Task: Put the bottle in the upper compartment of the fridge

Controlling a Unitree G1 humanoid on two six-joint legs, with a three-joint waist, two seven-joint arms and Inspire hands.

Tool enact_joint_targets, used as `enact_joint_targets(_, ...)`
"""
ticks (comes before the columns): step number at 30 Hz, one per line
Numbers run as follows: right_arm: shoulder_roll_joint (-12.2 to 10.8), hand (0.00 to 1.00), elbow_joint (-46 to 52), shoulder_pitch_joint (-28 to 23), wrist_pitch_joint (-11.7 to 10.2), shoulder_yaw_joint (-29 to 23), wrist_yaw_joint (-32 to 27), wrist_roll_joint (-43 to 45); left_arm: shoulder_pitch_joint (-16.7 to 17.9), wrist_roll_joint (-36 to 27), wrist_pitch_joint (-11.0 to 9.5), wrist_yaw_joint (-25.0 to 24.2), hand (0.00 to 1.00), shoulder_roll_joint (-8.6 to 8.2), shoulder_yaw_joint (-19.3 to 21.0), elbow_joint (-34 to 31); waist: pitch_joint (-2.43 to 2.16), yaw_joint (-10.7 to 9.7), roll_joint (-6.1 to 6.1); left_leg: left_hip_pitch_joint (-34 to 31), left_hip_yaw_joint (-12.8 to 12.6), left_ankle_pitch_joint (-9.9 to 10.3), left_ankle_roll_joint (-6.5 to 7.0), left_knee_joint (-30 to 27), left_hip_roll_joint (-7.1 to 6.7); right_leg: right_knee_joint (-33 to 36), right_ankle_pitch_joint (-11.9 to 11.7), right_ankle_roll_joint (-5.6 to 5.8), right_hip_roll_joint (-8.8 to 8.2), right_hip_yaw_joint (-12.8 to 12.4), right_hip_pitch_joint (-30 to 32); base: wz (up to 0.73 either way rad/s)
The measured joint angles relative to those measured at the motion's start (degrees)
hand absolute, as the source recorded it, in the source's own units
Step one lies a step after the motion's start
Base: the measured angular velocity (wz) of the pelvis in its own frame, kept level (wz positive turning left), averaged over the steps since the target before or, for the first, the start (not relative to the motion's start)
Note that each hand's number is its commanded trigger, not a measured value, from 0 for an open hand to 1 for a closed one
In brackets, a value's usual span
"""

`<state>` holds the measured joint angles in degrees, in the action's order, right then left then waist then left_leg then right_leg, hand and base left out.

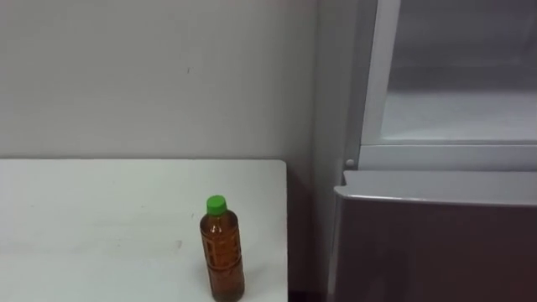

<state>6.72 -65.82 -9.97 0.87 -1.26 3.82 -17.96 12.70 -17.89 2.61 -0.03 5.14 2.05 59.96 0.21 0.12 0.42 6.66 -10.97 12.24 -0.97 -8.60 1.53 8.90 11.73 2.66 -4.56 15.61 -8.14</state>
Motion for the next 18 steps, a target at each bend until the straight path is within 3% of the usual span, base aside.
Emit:
enact_joint_targets(7, -0.1, 0.00, -1.2, 1.0, 0.0, 0.1, 0.0, 0.0, -0.2, -0.6, -0.2, -0.6, 0.00, 0.02, 0.4, 1.0, -0.20, 0.0, -0.60, 0.0, 0.0, 0.0, 0.00, 0.0, -0.01, 0.0, 0.0, 0.00, 0.00, 0.1, 0.0, 0.00)
enact_joint_targets(18, 0.4, 0.00, 1.3, 1.0, 0.6, 2.5, 0.8, 1.5, -0.4, -0.6, -0.2, -0.7, 0.00, 0.30, 0.4, 1.0, -0.06, 0.3, -1.17, 0.0, 0.0, 0.0, 0.01, 0.1, 0.04, 0.0, 0.0, 0.00, 0.02, 0.0, 0.1, 0.00)
